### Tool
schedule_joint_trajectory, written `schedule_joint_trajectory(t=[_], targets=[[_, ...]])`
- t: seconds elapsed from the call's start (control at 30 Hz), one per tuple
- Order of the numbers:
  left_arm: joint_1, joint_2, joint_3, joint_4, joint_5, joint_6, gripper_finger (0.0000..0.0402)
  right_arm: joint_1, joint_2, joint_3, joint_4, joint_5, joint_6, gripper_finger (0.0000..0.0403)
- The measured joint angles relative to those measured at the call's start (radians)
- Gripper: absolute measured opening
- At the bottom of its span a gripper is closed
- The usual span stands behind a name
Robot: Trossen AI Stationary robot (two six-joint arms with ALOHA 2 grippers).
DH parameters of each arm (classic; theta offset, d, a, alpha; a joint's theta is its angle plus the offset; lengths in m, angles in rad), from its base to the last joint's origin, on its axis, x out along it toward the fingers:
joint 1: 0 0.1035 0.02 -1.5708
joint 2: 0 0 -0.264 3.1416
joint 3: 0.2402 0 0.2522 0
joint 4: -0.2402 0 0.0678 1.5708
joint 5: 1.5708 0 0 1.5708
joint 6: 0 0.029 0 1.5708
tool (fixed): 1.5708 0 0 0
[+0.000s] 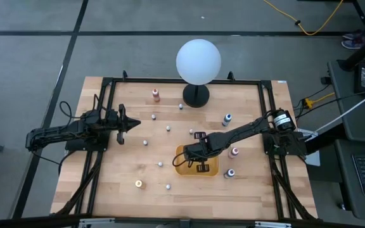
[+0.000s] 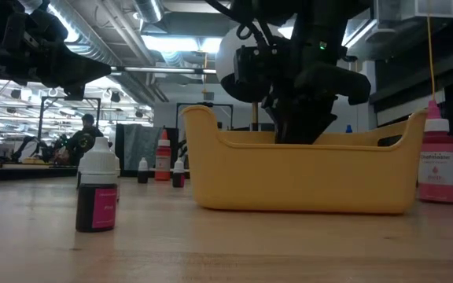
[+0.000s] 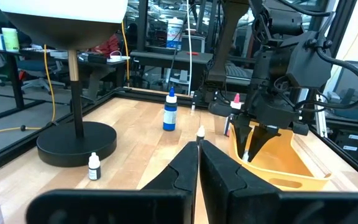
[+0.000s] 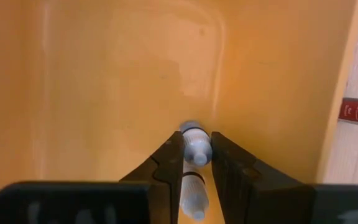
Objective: Pick & Place food coloring
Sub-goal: Put the small blue food coloring bottle into the yellow bin
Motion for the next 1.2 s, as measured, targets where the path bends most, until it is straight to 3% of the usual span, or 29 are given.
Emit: schedule_joint_trajectory(t=[0.53,0.93,1.2], targets=[[0.000,0.000,0.000,0.000,0.000,0.000,0.0009,0.000,0.000,0.000,-0.001,0.000,-0.004,0.0082],[0.000,0.000,0.000,0.000,0.000,0.000,0.0012,0.000,0.005,-0.002,-0.006,-0.001,-0.003,0.0168],[0.000,0.000,0.000,0.000,0.000,0.000,0.0012,0.000,0.004,0.035,-0.035,-0.001,-0.001,0.0172]])
